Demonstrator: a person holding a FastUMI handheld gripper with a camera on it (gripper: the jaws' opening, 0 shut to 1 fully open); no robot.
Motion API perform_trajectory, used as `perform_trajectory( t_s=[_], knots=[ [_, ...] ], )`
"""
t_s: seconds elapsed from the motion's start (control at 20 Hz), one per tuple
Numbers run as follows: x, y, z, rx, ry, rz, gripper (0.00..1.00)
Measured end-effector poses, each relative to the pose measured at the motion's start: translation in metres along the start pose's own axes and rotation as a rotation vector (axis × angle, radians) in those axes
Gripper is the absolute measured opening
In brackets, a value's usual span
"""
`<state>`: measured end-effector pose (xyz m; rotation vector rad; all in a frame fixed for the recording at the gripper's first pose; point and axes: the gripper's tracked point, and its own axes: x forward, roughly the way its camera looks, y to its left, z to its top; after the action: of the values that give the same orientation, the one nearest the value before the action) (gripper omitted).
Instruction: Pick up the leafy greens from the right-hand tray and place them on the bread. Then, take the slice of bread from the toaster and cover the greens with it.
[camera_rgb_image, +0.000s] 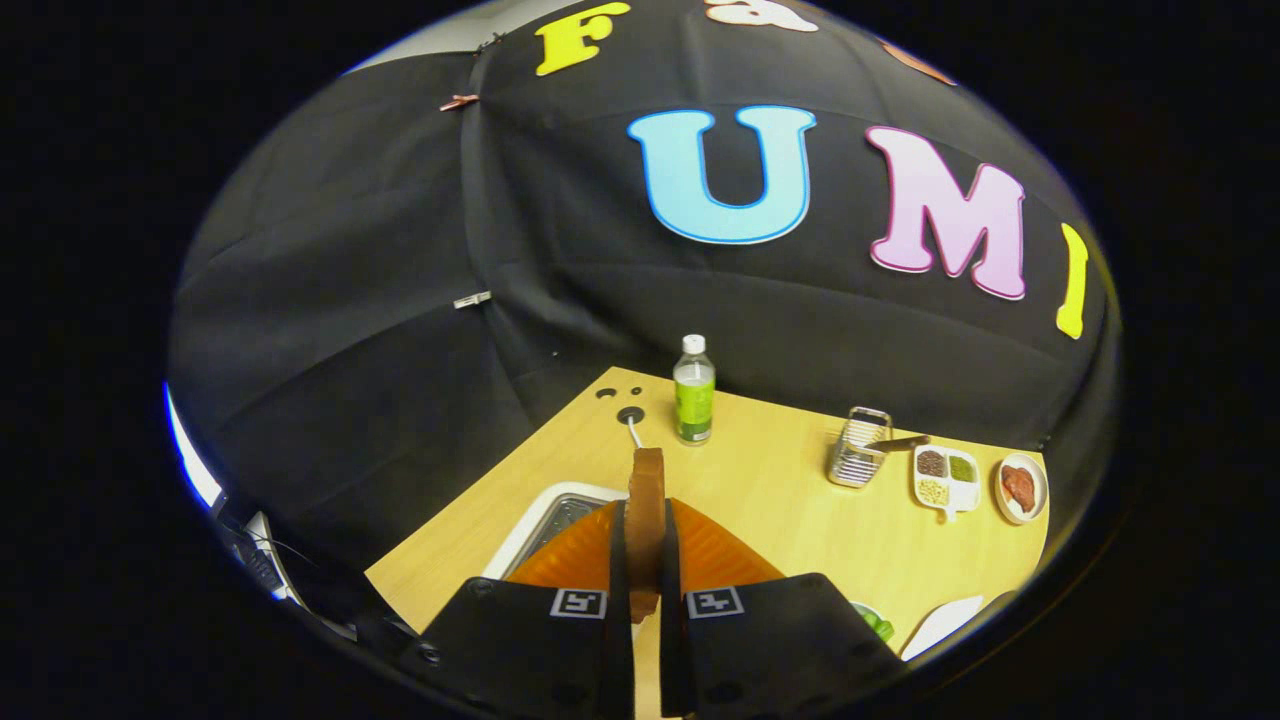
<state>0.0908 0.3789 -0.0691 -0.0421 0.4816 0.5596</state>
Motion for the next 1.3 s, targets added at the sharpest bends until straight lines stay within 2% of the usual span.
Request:
perform_trajectory(
  t_s=[0.25, 0.45, 0.65, 0.85, 1.0, 1.15, 1.3],
  knots=[
    [-0.023, -0.07, -0.02, 0.035, 0.018, -0.104, 0.14],
    [-0.037, -0.11, -0.054, 0.121, 0.06, -0.137, 0.14],
    [-0.04, -0.13, -0.1, 0.241, 0.119, -0.123, 0.14],
    [-0.038, -0.143, -0.141, 0.295, 0.16, -0.113, 0.14],
    [-0.03, -0.146, -0.153, 0.332, 0.157, -0.084, 0.14],
    [-0.025, -0.158, -0.162, 0.313, 0.171, -0.093, 0.15],
    [-0.024, -0.164, -0.177, 0.347, 0.183, -0.09, 0.16]
  ],
)
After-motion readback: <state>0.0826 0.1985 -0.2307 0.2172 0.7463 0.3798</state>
